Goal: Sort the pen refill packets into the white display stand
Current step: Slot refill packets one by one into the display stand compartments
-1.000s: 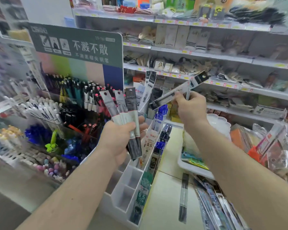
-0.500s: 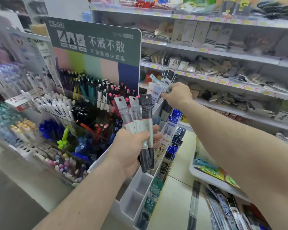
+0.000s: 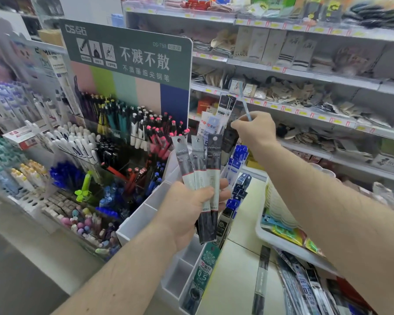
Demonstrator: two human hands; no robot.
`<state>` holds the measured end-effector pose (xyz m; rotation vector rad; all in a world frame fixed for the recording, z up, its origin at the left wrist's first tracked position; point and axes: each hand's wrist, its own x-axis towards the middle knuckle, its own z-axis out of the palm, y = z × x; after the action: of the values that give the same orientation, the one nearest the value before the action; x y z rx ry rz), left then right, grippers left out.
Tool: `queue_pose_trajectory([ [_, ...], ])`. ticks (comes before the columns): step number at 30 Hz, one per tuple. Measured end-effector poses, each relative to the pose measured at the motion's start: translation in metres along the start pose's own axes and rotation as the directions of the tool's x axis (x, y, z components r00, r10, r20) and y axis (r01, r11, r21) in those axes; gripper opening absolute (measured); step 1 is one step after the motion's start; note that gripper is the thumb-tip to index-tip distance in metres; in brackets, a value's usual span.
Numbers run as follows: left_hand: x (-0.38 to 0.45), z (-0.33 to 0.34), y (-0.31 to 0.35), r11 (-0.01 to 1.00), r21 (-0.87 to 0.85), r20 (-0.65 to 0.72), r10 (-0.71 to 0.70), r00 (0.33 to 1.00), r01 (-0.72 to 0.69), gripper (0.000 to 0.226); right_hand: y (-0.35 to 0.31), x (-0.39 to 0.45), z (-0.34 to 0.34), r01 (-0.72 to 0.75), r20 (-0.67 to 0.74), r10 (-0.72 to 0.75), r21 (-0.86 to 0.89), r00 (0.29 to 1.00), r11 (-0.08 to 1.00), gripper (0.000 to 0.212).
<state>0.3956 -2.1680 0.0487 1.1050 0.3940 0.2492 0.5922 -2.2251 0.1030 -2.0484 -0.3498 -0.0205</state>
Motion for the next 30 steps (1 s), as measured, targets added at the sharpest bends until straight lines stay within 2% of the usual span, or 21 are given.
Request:
queue_pose_trajectory([
  [4, -0.001, 0.006, -0.012, 0.999, 0.004, 0.032, -0.032, 0.999, 0.032, 0.024, 0.007, -0.045, -0.016, -0.082, 0.105, 0.061, 0.209, 0.993, 0.974, 0.016],
  [6, -0.001, 0.009, -0.018, 0.999, 0.012, 0.031, -0.047, 0.998, 0.046, 0.025, 0.012, -0.071, -0.022, -0.165, 0.185, 0.108, 0.325, 0.977, 0.931, 0.027],
  [8, 0.000, 0.010, -0.024, 0.999, 0.031, 0.043, -0.046, 0.998, 0.045, 0.022, 0.021, -0.098, -0.026, -0.234, 0.264, 0.146, 0.342, 0.953, 0.910, 0.042],
  [9, 0.000, 0.011, -0.027, 0.998, 0.039, 0.059, -0.046, 0.997, 0.044, 0.022, 0.025, -0.111, -0.027, -0.237, 0.301, 0.141, 0.313, 0.943, 0.920, 0.042],
  [11, -0.002, 0.012, -0.031, 0.997, 0.050, 0.097, -0.062, 0.993, 0.057, 0.023, 0.029, -0.135, -0.028, -0.229, 0.372, 0.117, 0.274, 0.921, 0.934, 0.027],
  [13, -0.004, 0.011, -0.033, 0.993, 0.033, 0.143, -0.115, 0.983, 0.112, 0.023, 0.033, -0.145, -0.034, -0.228, 0.345, 0.119, 0.293, 0.931, 0.929, 0.021],
  [16, -0.007, 0.007, -0.032, 0.970, -0.011, 0.211, -0.236, 0.949, 0.244, 0.027, 0.044, -0.137, -0.057, -0.253, 0.212, 0.178, 0.414, 0.961, 0.874, 0.025],
  [18, -0.007, 0.004, -0.034, 0.958, -0.004, 0.222, -0.279, 0.934, 0.287, 0.029, 0.052, -0.135, -0.070, -0.314, 0.276, 0.193, 0.515, 0.942, 0.798, 0.024],
  [20, -0.010, 0.004, -0.036, 0.951, 0.018, 0.245, -0.304, 0.921, 0.309, 0.029, 0.056, -0.140, -0.071, -0.365, 0.391, 0.174, 0.492, 0.904, 0.790, 0.024],
  [22, -0.015, 0.008, -0.038, 0.943, 0.076, 0.296, -0.332, 0.896, 0.325, 0.032, 0.058, -0.146, -0.065, -0.381, 0.455, 0.181, 0.398, 0.872, 0.835, 0.028],
  [26, -0.020, 0.008, -0.044, 0.936, 0.177, 0.372, -0.349, 0.860, 0.304, 0.051, 0.057, -0.152, -0.057, -0.311, 0.427, 0.180, 0.261, 0.886, 0.914, 0.023],
  [30, -0.025, 0.007, -0.044, 0.920, 0.230, 0.451, -0.389, 0.804, 0.316, 0.058, 0.060, -0.157, -0.055, -0.256, 0.411, 0.107, 0.328, 0.905, 0.909, 0.021],
])
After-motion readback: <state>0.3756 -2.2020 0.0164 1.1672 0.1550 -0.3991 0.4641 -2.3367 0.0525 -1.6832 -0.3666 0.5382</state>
